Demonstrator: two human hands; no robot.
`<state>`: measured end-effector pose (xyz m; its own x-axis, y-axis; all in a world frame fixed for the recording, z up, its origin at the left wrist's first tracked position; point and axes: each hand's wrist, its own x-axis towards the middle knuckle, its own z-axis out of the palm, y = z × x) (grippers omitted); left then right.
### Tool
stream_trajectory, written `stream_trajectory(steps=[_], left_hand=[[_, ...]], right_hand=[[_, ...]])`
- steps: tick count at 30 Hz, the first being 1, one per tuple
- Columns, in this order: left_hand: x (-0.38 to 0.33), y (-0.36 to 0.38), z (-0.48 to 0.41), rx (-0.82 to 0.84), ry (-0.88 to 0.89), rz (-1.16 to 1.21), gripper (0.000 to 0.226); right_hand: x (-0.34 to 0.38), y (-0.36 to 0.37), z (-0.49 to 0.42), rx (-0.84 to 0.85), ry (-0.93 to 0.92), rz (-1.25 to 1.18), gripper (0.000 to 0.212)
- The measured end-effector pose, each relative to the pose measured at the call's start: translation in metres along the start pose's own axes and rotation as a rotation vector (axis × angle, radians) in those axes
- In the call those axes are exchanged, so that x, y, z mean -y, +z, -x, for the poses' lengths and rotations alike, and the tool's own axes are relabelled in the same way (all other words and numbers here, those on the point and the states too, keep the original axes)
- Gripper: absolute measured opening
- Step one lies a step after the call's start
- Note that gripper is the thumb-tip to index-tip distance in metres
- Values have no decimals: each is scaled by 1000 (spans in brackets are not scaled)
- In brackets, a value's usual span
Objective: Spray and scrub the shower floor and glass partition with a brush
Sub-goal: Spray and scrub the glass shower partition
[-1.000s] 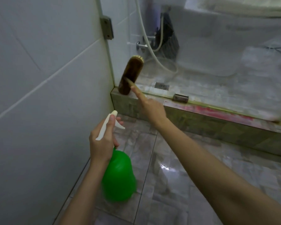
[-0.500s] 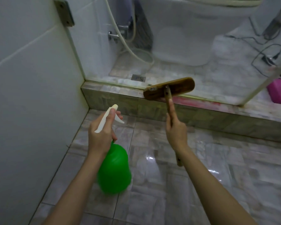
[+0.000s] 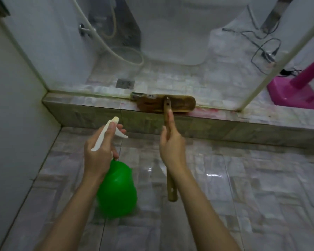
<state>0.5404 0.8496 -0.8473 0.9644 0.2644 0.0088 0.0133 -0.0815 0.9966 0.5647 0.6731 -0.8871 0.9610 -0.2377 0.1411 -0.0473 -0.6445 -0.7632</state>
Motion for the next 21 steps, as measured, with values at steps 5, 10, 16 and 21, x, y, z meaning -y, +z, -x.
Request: stream_trajectory(steps=[5, 10, 16, 21], left_hand=[[1, 7, -15, 24, 10, 39, 34], [-15, 18, -11, 96, -81, -54, 31], [-62, 42, 5, -9, -209, -42, 28], [-111, 71, 33, -86, -295, -98, 31]], right_hand=[[-68, -92, -7, -302, 241, 65, 55], [-82, -122, -8, -389, 458, 115, 53], [-47, -144, -18, -121, 480, 157, 54], [12, -142, -47, 222, 489, 90, 52]])
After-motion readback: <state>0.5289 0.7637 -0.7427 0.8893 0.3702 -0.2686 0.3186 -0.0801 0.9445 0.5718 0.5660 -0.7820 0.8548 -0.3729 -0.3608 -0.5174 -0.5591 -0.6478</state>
